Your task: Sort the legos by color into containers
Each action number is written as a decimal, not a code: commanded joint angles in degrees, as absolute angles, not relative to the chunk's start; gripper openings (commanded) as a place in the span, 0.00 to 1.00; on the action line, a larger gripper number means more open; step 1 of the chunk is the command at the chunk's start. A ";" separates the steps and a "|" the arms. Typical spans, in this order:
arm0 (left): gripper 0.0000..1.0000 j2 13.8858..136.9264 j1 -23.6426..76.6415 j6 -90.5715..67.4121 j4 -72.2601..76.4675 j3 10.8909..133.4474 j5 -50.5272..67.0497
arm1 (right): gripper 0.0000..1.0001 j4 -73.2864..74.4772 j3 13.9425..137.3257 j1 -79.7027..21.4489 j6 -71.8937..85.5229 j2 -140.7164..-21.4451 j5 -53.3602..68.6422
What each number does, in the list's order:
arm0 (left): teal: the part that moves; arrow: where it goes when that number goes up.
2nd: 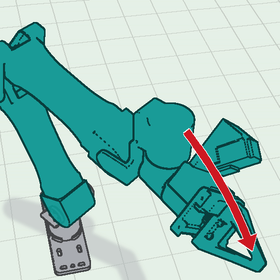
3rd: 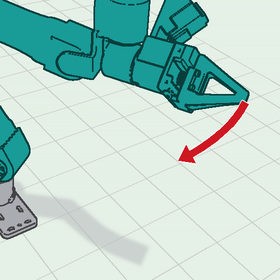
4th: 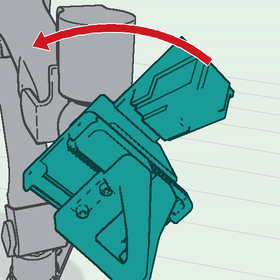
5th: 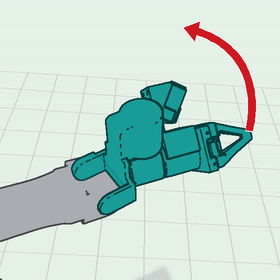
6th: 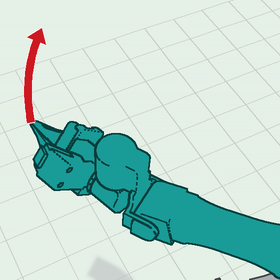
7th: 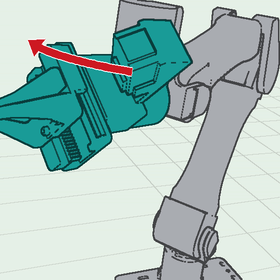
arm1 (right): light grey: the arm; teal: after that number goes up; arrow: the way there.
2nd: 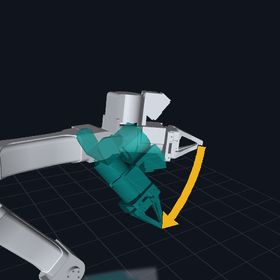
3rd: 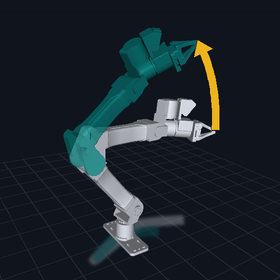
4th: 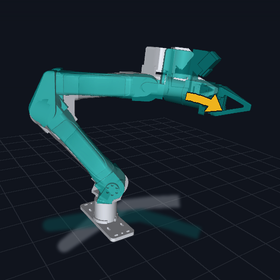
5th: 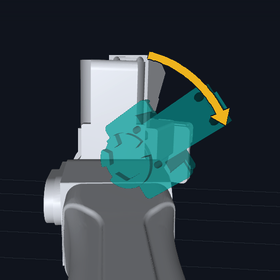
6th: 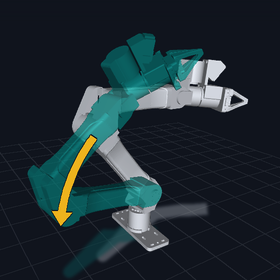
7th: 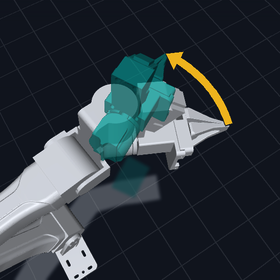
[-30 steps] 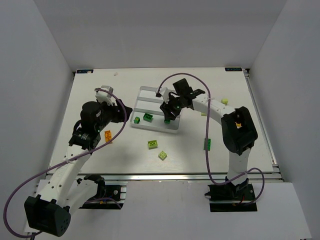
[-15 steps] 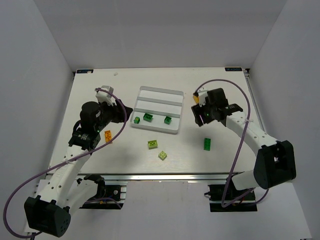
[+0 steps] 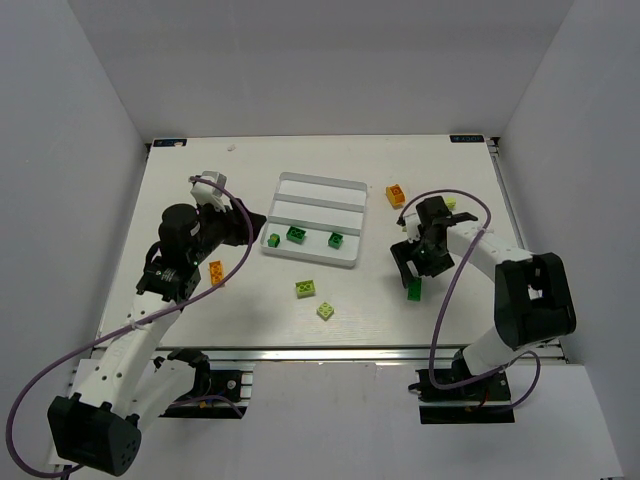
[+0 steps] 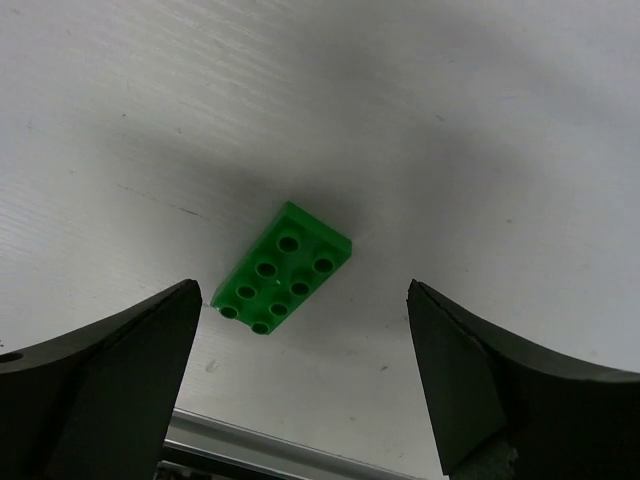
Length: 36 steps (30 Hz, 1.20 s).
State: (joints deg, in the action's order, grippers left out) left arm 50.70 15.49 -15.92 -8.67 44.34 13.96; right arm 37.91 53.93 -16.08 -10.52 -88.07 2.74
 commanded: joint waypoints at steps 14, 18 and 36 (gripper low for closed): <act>0.70 48.96 15.21 -16.00 -7.65 43.86 14.68 | 0.72 36.03 53.79 -16.26 -5.63 -95.44 1.32; 0.70 48.96 15.21 -16.00 -7.73 43.77 14.68 | 0.51 37.00 54.49 -16.43 -5.89 -97.90 2.19; 0.70 49.39 15.21 -15.73 -7.74 43.59 13.89 | 0.00 37.00 71.96 -22.84 -22.41 -96.50 19.42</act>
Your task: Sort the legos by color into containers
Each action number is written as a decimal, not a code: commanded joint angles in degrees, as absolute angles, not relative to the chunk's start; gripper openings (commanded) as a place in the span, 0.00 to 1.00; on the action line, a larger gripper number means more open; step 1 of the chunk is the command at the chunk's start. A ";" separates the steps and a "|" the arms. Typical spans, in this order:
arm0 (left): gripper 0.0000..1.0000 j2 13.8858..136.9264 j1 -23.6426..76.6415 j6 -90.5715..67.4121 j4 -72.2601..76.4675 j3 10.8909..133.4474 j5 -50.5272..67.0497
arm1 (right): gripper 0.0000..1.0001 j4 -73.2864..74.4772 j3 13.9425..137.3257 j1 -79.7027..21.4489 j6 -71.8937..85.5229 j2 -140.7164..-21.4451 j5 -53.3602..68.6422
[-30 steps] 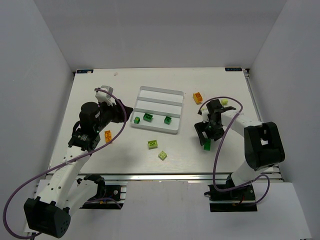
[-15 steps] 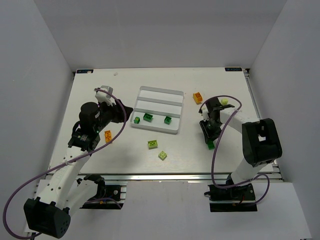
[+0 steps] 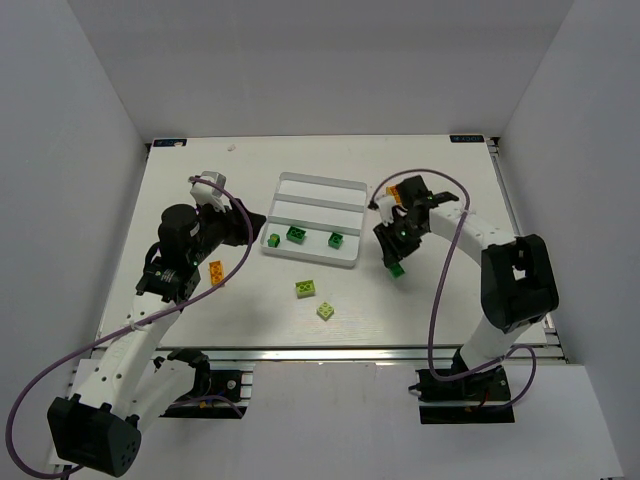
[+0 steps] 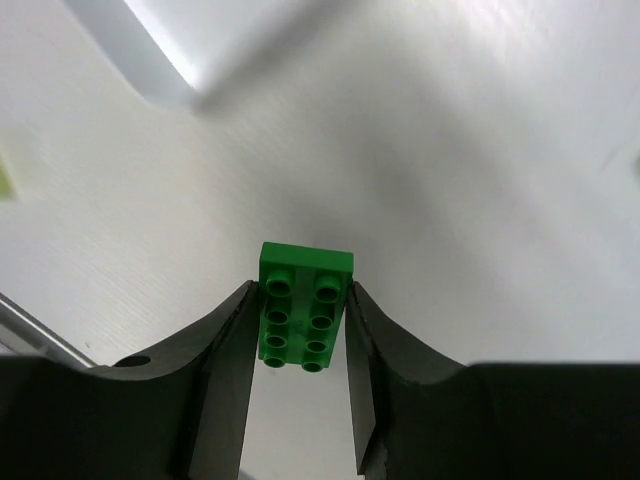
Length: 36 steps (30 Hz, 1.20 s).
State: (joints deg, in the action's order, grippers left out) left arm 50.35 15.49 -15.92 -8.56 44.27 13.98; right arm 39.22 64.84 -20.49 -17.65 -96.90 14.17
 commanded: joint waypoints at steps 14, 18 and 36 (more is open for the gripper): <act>0.69 52.47 15.21 -14.41 -9.23 43.77 9.41 | 0.20 34.11 103.43 -36.65 -23.21 -119.52 15.03; 0.70 52.91 15.21 -14.24 -9.75 43.68 7.83 | 0.36 35.50 110.29 -38.40 -22.33 -124.79 14.68; 0.46 56.34 14.51 -16.60 -12.04 43.77 -1.04 | 0.45 23.59 82.27 -32.44 -13.90 -90.08 8.53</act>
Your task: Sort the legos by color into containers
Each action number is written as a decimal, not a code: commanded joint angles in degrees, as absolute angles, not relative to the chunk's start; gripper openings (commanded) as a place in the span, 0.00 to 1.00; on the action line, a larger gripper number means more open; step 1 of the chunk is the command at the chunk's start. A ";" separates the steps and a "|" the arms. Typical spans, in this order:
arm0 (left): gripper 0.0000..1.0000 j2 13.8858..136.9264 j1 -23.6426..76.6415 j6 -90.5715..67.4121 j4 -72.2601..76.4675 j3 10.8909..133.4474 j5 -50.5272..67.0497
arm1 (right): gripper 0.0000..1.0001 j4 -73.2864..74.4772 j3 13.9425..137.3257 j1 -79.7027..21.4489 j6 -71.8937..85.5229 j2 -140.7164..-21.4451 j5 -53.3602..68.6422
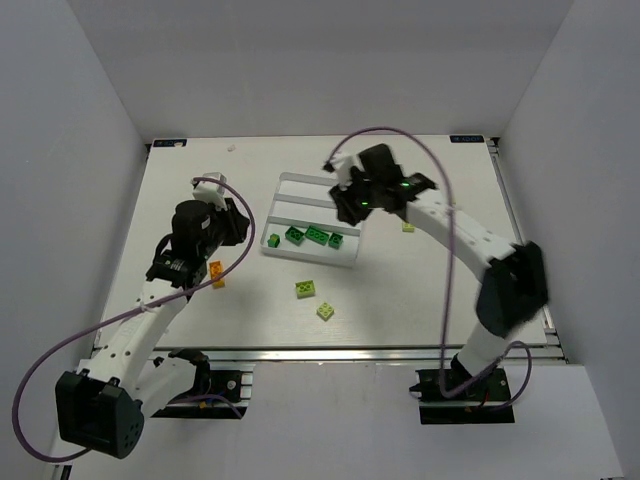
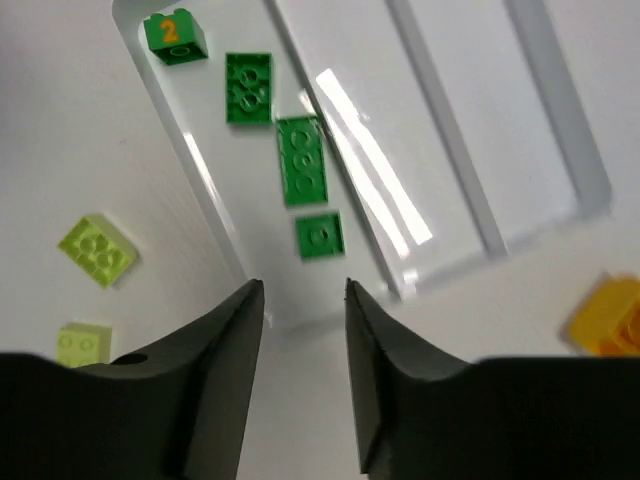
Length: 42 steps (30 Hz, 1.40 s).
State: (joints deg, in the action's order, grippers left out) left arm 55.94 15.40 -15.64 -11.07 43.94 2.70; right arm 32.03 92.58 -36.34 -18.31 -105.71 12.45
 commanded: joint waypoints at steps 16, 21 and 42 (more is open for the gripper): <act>0.84 66.09 13.98 -23.20 -29.09 45.79 -16.33 | 0.75 22.95 54.50 -14.86 -16.87 -63.64 44.37; 0.85 73.64 13.97 -22.50 -30.23 47.37 -18.81 | 0.41 23.99 53.44 -12.92 -19.68 -63.28 47.02; 0.72 86.83 10.20 -21.45 -31.38 48.69 -19.79 | 0.41 24.43 53.26 -10.55 -19.86 -60.29 49.66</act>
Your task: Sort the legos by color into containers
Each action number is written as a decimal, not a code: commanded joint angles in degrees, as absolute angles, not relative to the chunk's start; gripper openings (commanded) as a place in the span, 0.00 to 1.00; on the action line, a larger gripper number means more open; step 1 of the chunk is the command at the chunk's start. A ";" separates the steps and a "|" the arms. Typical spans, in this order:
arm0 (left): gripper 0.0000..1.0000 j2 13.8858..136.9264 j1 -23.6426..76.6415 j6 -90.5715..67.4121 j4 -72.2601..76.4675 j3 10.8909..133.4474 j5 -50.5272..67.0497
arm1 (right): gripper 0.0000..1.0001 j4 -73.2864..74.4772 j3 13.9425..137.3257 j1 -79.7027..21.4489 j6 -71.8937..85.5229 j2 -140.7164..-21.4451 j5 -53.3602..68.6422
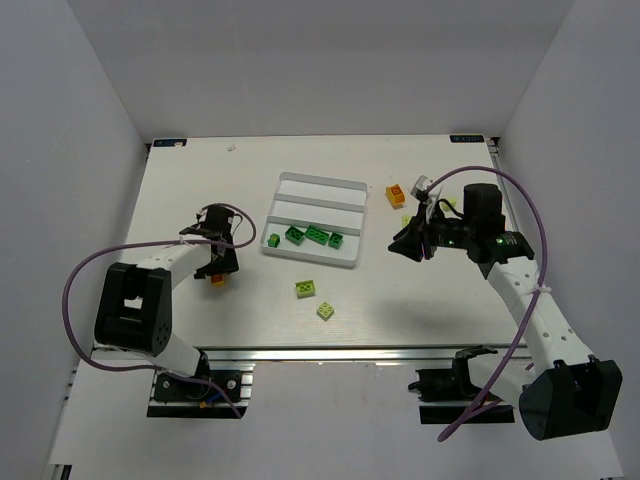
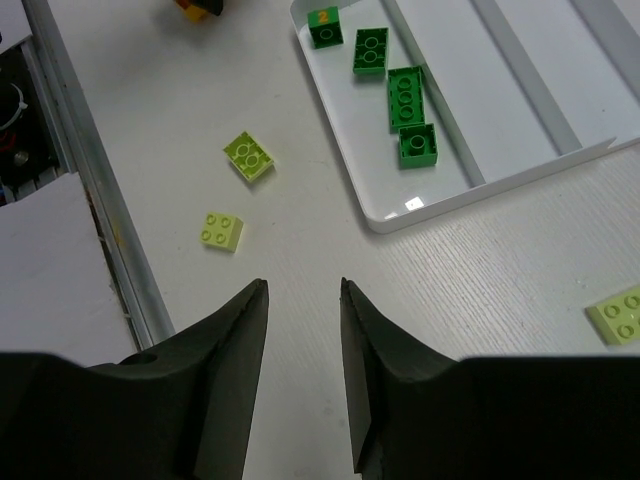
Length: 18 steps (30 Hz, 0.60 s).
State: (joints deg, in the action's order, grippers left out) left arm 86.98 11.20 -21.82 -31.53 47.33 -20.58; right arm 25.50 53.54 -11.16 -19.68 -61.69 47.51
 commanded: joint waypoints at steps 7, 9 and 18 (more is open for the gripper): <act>0.47 86.05 9.05 -19.96 -30.76 48.78 -15.39 | 0.41 24.43 53.17 -9.58 -19.78 -60.03 50.54; 0.31 82.38 9.05 -19.60 -30.06 48.43 -14.07 | 0.41 24.52 53.09 -9.40 -19.78 -60.03 50.45; 0.03 70.13 10.28 -18.81 -23.21 50.62 9.45 | 0.41 24.35 53.00 -8.79 -19.43 -61.00 50.19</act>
State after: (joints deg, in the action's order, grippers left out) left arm 71.50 9.93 -19.29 -27.42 47.97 -4.10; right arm 25.50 53.47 -9.28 -19.68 -61.21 48.84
